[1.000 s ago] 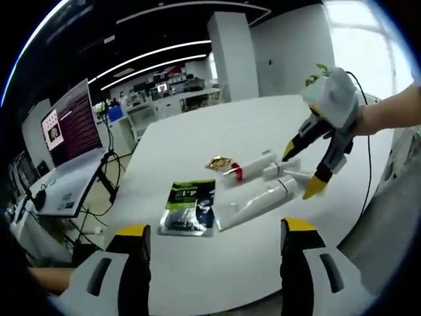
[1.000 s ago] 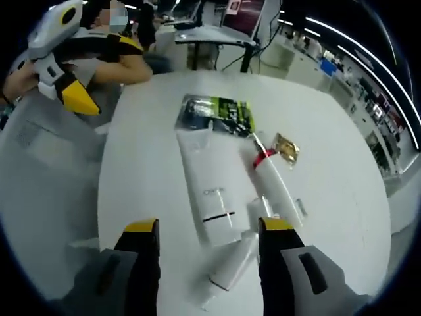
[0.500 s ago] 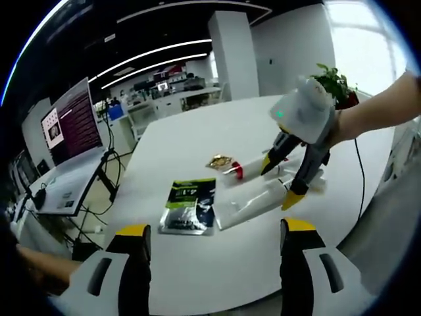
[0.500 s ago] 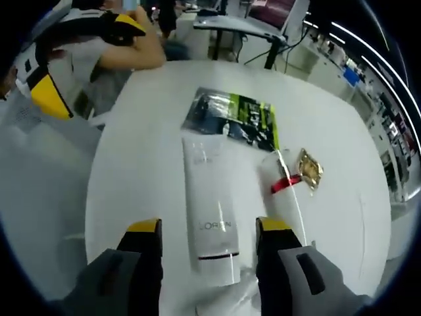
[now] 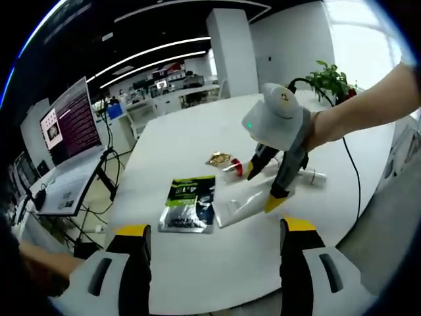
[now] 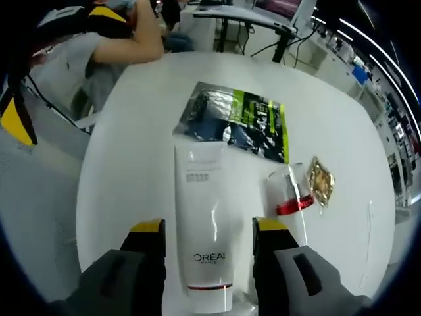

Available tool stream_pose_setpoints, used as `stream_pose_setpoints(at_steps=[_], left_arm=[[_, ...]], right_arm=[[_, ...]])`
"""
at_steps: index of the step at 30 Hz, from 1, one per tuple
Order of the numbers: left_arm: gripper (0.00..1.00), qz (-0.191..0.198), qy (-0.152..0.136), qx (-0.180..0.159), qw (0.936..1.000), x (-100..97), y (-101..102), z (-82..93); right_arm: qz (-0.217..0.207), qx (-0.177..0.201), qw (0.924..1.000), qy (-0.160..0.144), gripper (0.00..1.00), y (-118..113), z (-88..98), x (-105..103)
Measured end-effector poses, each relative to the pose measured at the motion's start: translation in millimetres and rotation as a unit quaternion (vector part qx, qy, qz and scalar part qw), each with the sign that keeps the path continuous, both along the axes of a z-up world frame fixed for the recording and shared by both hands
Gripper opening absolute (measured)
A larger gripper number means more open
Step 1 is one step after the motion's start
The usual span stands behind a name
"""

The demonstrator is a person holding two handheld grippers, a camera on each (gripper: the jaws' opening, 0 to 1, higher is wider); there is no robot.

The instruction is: Arrange the skincare products in the storage area until every visible bottle or jar stands upright without overlapping.

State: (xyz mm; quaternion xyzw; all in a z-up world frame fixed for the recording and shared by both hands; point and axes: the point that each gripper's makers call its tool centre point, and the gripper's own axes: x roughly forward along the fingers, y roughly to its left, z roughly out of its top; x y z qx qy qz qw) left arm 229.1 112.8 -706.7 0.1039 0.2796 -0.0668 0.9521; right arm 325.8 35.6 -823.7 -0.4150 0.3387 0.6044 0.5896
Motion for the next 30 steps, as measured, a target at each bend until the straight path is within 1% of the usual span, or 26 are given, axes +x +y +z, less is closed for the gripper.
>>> stream_pose_setpoints(at_steps=[5,10,11,15,18,21,23,30], left_arm=[[0.76,-0.001,0.001,0.000,1.0000,-0.1,-0.4,-0.8],[0.76,0.001,0.003,0.000,1.0000,-0.6,0.1,-2.0],[0.76,0.002,0.004,0.000,1.0000,-0.7,0.1,-2.1],[0.76,0.005,0.002,-0.001,1.0000,-0.7,1.3,-1.8],[0.75,0.004,0.001,0.000,1.0000,-0.5,1.2,-1.6],[0.75,0.004,0.002,0.003,1.0000,-0.7,1.4,-1.8],[0.75,0.004,0.002,0.001,1.0000,-0.6,1.5,-1.7],[0.75,0.000,0.002,0.005,1.0000,-0.6,-0.1,-1.4]], right_arm=[[0.014,-0.004,0.9999,-0.002,0.50,8.3,-1.4,-2.2],[0.027,-0.018,0.9994,-0.008,0.45,14.8,-4.7,-2.2],[0.029,-0.016,0.9994,-0.009,0.45,16.6,-5.6,-2.4],[0.031,-0.018,0.9993,-0.006,0.45,17.3,-5.5,-6.6],[0.033,-0.021,0.9992,-0.008,0.44,17.2,-6.3,-4.8],[0.036,-0.024,0.9990,-0.008,0.41,18.4,-8.0,-3.3],[0.033,-0.016,0.9993,-0.001,0.40,21.6,-9.2,-3.1],[0.042,-0.019,0.9989,0.009,0.33,20.3,-9.6,-7.1]])
